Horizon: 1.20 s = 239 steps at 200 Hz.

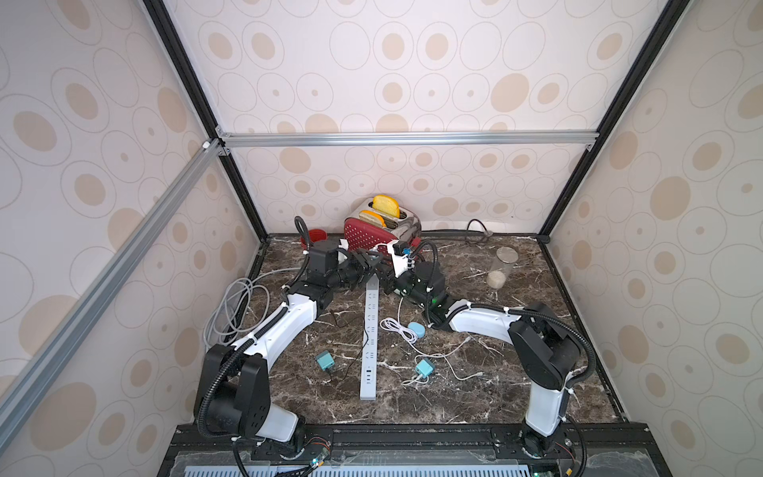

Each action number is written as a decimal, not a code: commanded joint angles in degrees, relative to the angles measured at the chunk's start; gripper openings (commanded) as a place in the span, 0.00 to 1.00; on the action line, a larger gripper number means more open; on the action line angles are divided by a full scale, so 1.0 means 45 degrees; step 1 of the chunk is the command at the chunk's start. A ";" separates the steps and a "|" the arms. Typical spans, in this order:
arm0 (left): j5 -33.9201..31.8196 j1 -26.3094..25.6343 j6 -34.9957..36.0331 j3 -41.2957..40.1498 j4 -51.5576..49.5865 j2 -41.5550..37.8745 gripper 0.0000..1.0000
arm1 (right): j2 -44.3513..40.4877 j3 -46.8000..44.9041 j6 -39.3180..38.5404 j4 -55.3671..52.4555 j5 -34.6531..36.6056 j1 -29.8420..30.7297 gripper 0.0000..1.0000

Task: Charge the bluetooth headset
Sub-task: Pick up the plug from the center of the board.

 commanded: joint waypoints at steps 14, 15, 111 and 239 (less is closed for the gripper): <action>0.0372 0.0004 0.0688 0.0898 0.0024 0.0006 0.75 | 0.0071 -0.0324 -0.0170 0.0391 -0.1037 -0.0262 0.15; 0.0366 0.0005 0.0703 0.0910 0.0022 0.0005 0.75 | 0.0071 -0.0336 -0.0162 0.0390 -0.1060 -0.0283 0.15; -0.2909 0.1158 0.7017 -0.0166 -0.3015 -0.1758 0.85 | 0.0810 -0.0579 0.1430 -0.0265 0.0267 -0.0433 0.15; -0.6030 0.1178 0.8604 -0.5882 -0.3680 -0.6640 0.83 | 0.2263 0.1334 0.4441 -0.4450 0.7761 0.2148 0.14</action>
